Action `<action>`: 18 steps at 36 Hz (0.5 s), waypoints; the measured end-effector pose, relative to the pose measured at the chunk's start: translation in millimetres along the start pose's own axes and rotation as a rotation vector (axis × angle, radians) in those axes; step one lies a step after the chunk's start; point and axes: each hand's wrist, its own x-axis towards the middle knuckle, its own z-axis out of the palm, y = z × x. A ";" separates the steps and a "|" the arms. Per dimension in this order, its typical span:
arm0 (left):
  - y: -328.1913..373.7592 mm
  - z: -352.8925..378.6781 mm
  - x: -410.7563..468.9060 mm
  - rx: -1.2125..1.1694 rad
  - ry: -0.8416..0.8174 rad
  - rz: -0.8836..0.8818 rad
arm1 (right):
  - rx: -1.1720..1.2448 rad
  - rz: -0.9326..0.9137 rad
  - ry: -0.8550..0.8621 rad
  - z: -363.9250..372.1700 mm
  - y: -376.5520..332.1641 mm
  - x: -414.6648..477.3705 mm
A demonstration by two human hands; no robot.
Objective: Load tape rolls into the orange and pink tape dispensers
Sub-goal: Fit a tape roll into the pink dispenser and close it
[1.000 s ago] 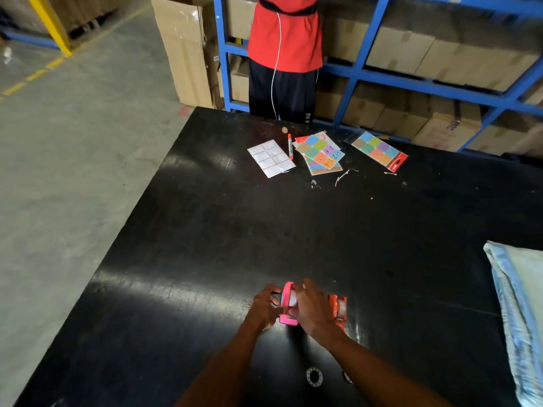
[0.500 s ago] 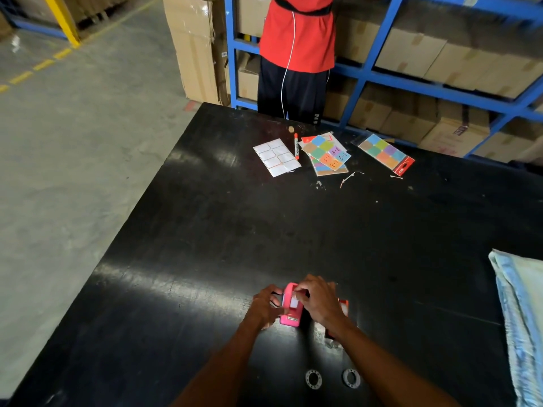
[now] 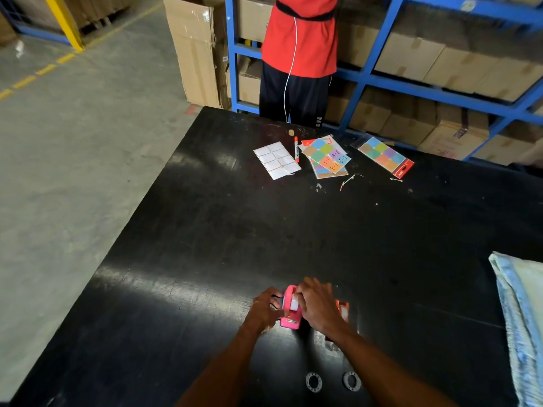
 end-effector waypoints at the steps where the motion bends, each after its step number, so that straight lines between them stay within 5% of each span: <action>1: -0.4 -0.3 -0.1 0.000 -0.004 0.000 | 0.004 -0.024 0.001 1.7 -0.6 -4.3; 18: -1.6 2.1 -2.7 0.018 0.012 0.026 | 0.060 -0.103 0.084 36.2 -11.3 -59.2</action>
